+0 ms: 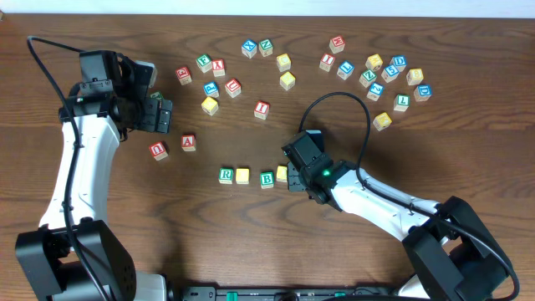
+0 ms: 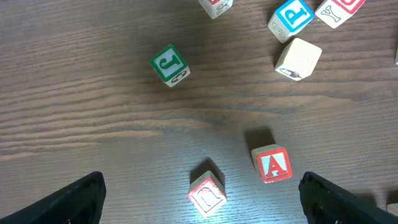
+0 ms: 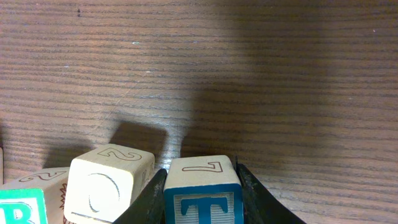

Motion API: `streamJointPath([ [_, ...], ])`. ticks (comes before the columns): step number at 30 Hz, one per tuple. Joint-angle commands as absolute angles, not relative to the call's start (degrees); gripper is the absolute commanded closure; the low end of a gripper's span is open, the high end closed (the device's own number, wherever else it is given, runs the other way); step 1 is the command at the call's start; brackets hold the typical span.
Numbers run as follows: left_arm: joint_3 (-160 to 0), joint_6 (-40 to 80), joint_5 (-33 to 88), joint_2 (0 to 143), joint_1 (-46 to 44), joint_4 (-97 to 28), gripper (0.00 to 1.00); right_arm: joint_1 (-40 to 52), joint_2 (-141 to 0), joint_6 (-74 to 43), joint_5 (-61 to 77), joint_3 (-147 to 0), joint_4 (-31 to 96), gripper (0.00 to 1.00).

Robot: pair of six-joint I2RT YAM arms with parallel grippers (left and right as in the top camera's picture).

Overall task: Spell out ROBOT
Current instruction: 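Lower the T block beside the second O block and release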

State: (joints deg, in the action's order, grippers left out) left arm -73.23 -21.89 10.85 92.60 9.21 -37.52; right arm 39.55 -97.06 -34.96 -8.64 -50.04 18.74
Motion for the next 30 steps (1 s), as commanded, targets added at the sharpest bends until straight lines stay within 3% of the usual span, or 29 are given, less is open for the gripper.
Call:
streamJointPath([
  [1,-74.5,-22.2,11.5,93.3,9.1,-37.7,0.02,39.4,-97.4,-34.9,-9.3,-49.7,18.7,0.72],
  [21,-74.5,-22.2,11.5,93.3,9.1,-37.7,0.02,39.4,-97.4,-34.9,-9.1,-49.7,18.6,0.67],
  [30,-74.5,-22.2,11.5,93.3,9.1,-37.7,0.02,39.4,-97.4,-34.9,-9.0,-49.7,18.6,0.59],
])
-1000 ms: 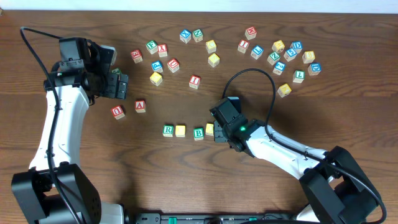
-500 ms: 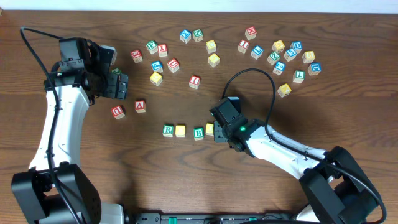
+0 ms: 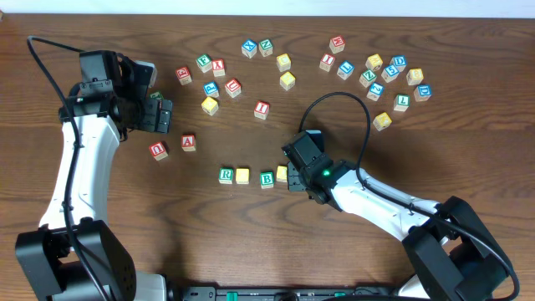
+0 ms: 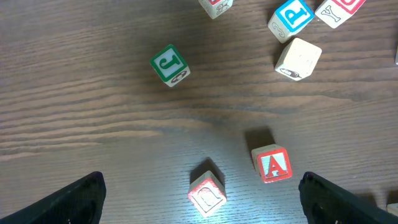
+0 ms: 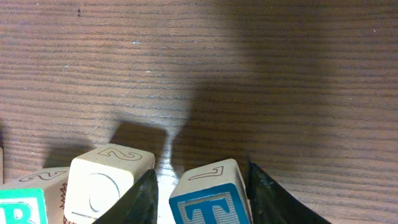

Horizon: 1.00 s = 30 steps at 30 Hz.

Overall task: Spell out ROBOT
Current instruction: 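Lower the T block beside the second O block and release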

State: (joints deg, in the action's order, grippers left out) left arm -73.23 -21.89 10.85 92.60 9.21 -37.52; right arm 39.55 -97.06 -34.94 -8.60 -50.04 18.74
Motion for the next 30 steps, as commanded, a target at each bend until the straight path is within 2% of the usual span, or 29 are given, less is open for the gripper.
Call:
streamJointPath([
  [1,-74.5,-22.2,11.5,93.3,9.1,-37.7,0.02,39.4,-97.4,-34.9,-9.0,-49.7,18.7,0.59],
  [6,-74.5,-22.2,11.5,93.3,9.1,-37.7,0.02,39.4,-97.4,-34.9,-9.0,-49.7,18.7,0.51],
  [12,-74.5,-22.2,11.5,93.3,9.1,-37.7,0.02,39.4,-97.4,-34.9,-8.8,-49.7,18.6,0.50],
  [13,-74.5,-22.2,11.5,93.3,9.1,-37.7,0.02,39.4,-97.4,-34.9,-8.8,-49.7,18.6,0.51],
  [16,-74.5,-22.2,11.5,93.3,9.1,-37.7,0.02,39.4,-97.4,-34.9,-8.8,-49.7,18.6,0.66],
  [17,-74.5,-22.2,11.5,93.3,9.1,-37.7,0.02,39.4,-97.4,-34.9,-8.8,-49.7,18.6,0.64],
  [20,-74.5,-22.2,11.5,93.3,9.1,-37.7,0.03,39.4,-97.4,-34.9,-8.8,-49.7,18.6,0.47],
  [30,-74.5,-22.2,11.5,93.3,9.1,-37.7,0.03,39.4,-97.4,-34.9,-8.8,-49.7,18.6,0.41],
])
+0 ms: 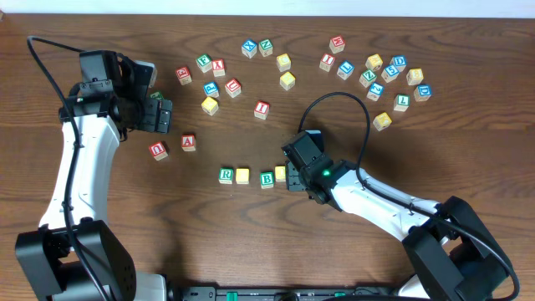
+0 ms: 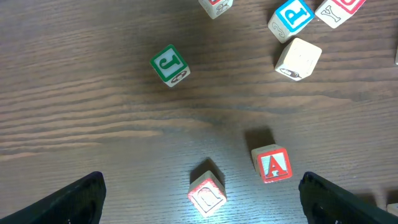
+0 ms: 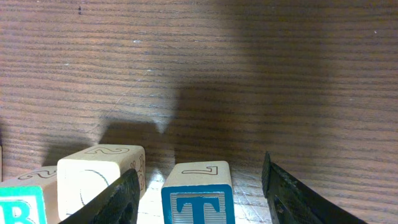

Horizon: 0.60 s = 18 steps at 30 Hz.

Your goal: Spell out ROBOT

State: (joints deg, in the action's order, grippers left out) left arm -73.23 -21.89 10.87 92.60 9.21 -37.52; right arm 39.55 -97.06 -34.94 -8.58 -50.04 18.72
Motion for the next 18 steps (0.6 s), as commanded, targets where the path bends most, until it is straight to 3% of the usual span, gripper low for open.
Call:
streamJointPath([
  [1,-74.5,-22.2,11.5,93.3,9.1,-37.7,0.02,39.4,-97.4,-34.9,-8.9,-49.7,18.6,0.41],
  [18,-74.5,-22.2,11.5,93.3,9.1,-37.7,0.02,39.4,-97.4,-34.9,-8.9,-49.7,18.6,0.46],
])
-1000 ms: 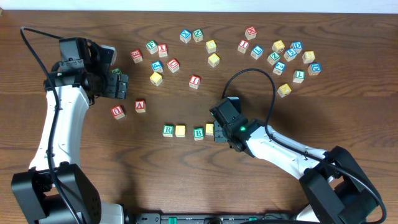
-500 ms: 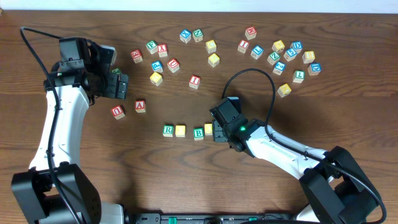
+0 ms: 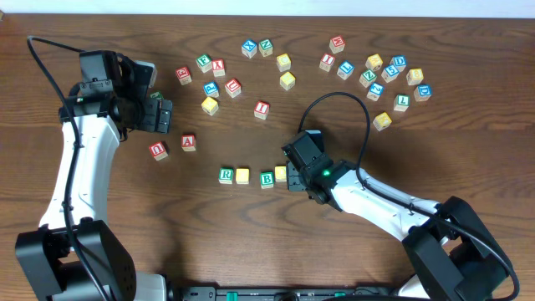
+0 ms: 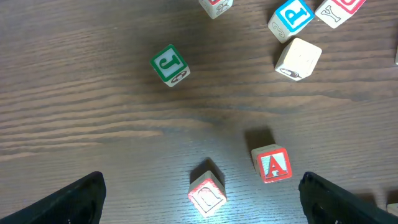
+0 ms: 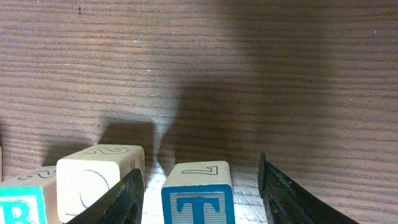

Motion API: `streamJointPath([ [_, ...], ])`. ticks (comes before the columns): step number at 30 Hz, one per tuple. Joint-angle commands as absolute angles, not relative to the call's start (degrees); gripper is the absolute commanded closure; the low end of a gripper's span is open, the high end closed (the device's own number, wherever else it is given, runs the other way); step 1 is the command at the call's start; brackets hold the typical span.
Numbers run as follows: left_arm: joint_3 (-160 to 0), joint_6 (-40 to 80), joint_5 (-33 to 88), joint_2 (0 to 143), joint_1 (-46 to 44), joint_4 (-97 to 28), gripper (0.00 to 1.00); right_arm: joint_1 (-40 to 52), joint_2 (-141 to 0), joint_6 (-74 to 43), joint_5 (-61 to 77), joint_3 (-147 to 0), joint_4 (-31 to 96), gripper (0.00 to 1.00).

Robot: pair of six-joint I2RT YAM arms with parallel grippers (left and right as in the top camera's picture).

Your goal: Spell out ROBOT

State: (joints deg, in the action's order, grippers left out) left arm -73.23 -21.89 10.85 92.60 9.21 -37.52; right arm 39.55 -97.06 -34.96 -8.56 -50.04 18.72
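Note:
In the overhead view a row reads green R (image 3: 226,176), yellow O (image 3: 242,176), green B (image 3: 267,179) and a second yellow O (image 3: 282,174). My right gripper (image 3: 297,178) covers the row's right end. The right wrist view shows a blue T block (image 5: 198,202) flat on the table beside the pale O block (image 5: 99,180). The right gripper (image 5: 199,186) is open, its fingers (image 5: 127,199) standing apart on either side of the T without touching it. My left gripper (image 3: 163,117) hangs open at the far left, holding nothing.
Several loose letter blocks lie scattered along the back, with a cluster at the back right (image 3: 393,75). A red A block (image 4: 272,165), a tilted red block (image 4: 208,194) and a green block (image 4: 169,63) lie under the left gripper.
The right gripper's fingers stand very slightly closer in around the T block. The T block, the row and the left arm are where they were.
The right gripper was shut on the T block, set down right of the second O. Then its jaws had parted a little and the T sat tilted. Then the jaws were wide open with the T flat on the table, as now.

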Motion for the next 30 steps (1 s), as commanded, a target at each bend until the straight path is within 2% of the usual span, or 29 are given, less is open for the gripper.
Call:
streamJointPath([
  [1,-74.5,-22.2,11.5,93.3,9.1,-37.7,0.02,39.4,-97.4,-34.9,-8.9,-49.7,18.6,0.46],
  [30,-74.5,-22.2,11.5,93.3,9.1,-37.7,0.03,39.4,-95.6,-34.2,-12.3,-51.0,19.0,0.45],
])
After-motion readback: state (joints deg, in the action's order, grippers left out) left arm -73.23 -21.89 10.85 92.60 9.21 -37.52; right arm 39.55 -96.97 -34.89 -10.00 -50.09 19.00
